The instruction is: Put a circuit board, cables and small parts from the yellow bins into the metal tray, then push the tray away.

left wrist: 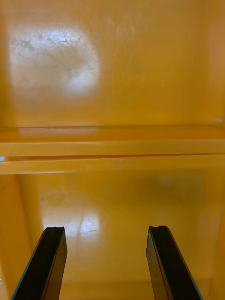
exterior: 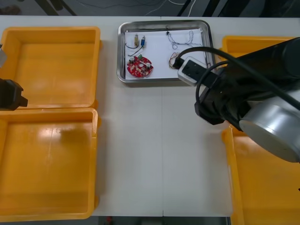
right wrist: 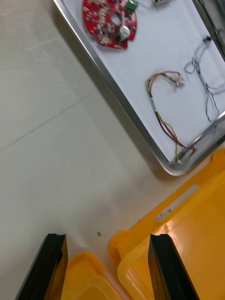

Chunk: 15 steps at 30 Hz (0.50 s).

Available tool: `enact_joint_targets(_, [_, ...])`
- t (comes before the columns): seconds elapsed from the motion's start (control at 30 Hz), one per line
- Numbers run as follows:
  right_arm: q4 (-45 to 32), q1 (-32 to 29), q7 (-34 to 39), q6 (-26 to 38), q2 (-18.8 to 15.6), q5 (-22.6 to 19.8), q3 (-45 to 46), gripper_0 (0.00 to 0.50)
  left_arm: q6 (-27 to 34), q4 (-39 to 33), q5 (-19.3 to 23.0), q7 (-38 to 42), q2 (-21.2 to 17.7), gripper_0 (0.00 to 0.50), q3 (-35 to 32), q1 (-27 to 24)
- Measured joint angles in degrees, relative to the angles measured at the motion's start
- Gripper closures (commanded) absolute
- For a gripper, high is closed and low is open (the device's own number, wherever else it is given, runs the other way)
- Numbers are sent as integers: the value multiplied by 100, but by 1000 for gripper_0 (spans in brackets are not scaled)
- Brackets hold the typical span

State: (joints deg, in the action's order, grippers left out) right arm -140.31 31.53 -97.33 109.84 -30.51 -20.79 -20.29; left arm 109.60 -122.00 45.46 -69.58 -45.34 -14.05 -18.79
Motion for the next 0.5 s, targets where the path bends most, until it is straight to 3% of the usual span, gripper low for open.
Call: enact_joint_targets(0.5, [69, -1399, 188, 1, -218, -1386, 3273, 0, 1, -1, 1, 0, 0, 0, 0, 0])
